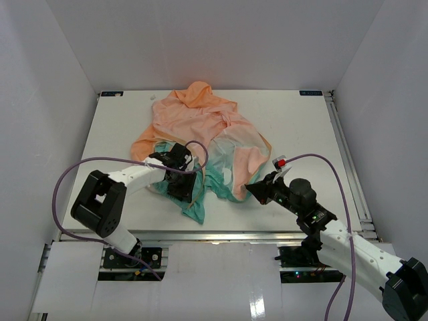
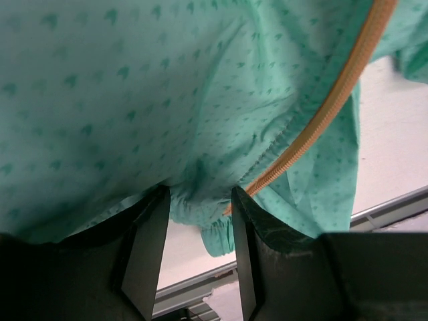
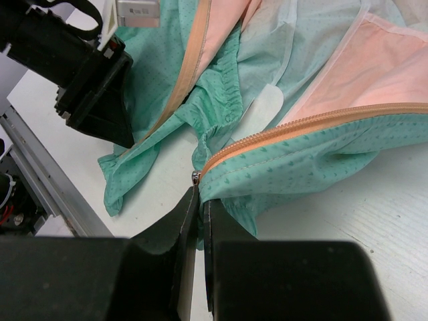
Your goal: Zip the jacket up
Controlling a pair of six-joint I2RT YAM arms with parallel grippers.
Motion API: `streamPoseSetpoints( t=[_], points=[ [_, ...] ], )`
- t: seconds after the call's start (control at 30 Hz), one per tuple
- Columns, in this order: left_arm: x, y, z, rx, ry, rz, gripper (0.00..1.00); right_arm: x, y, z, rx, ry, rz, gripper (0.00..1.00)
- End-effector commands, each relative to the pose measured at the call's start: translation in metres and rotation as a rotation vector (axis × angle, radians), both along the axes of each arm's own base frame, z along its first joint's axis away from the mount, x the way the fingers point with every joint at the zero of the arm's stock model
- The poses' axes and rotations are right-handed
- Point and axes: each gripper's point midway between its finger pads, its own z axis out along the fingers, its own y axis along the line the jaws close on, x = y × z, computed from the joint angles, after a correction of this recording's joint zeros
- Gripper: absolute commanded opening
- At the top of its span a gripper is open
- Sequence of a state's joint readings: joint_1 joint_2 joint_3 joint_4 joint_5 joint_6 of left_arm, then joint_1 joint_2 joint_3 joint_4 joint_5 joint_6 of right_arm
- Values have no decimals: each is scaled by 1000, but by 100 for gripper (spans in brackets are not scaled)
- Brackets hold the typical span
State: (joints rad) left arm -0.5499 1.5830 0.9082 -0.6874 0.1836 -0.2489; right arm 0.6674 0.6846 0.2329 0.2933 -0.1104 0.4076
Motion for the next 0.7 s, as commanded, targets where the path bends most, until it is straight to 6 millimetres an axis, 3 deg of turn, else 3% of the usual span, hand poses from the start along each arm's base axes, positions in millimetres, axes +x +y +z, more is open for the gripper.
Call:
streamPoseSetpoints(
  t=[0.0, 0.2, 0.27, 0.33, 0.4, 0.53, 0.67],
  points=[
    [-2, -1, -9, -3, 6, -19, 53, 4, 0, 14, 23, -57, -7, 8],
    [-9, 3, -27, 29, 69, -13, 49, 3, -1, 12, 24, -59, -11, 8],
    [-11, 4, -32, 38, 84, -14, 38, 3, -2, 12, 24, -59, -12, 8],
    [-11, 5, -32, 45, 86, -8, 13, 3, -2, 12, 25, -56, -14, 8],
    [-9, 6, -30, 51, 75, 0, 0, 3, -1, 12, 25, -56, -14, 8],
    [-1, 0, -13, 13, 16, 3, 0, 5, -2, 13, 23, -59, -21, 8],
    [18, -12, 25, -71, -97, 19, 0, 7, 0, 10, 15, -49, -18, 8]
  ],
)
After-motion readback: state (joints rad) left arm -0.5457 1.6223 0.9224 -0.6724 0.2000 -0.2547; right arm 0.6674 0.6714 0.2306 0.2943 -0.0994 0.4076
